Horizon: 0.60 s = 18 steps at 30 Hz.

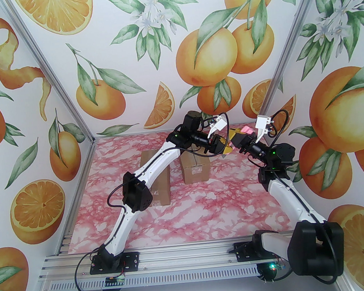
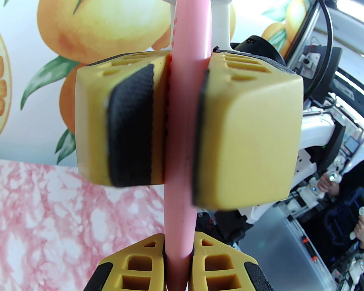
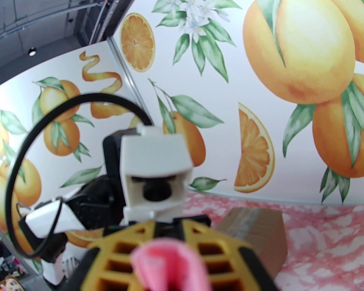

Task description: Unpack the express box

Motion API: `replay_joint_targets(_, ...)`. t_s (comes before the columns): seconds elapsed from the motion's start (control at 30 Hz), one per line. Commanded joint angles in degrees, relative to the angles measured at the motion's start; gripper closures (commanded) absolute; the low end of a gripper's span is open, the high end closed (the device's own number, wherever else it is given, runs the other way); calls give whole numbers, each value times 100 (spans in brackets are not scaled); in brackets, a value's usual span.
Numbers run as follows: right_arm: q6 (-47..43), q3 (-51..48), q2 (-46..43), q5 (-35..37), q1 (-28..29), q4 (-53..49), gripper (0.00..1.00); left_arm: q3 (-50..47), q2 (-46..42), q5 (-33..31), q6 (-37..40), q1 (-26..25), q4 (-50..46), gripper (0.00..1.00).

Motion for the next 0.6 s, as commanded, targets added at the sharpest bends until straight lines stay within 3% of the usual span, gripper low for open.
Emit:
replay_joint_targets(0.0,-289,125,45,-384,85,-429,75,306,-137,4,-27,33,151,98)
replay_joint_targets(0.17,-616,221,-5,-447,85,-990,71,306,-134,-5,28,44,89,99)
replay_joint_targets(0.47,-682,191,-98,-263,76,-860,93,323,-100,-38,240,44,-329,99)
replay_joint_targets(0.57,-703,187,-102,-242,76,-869,97,323,-118,-120,338,38,-447,86)
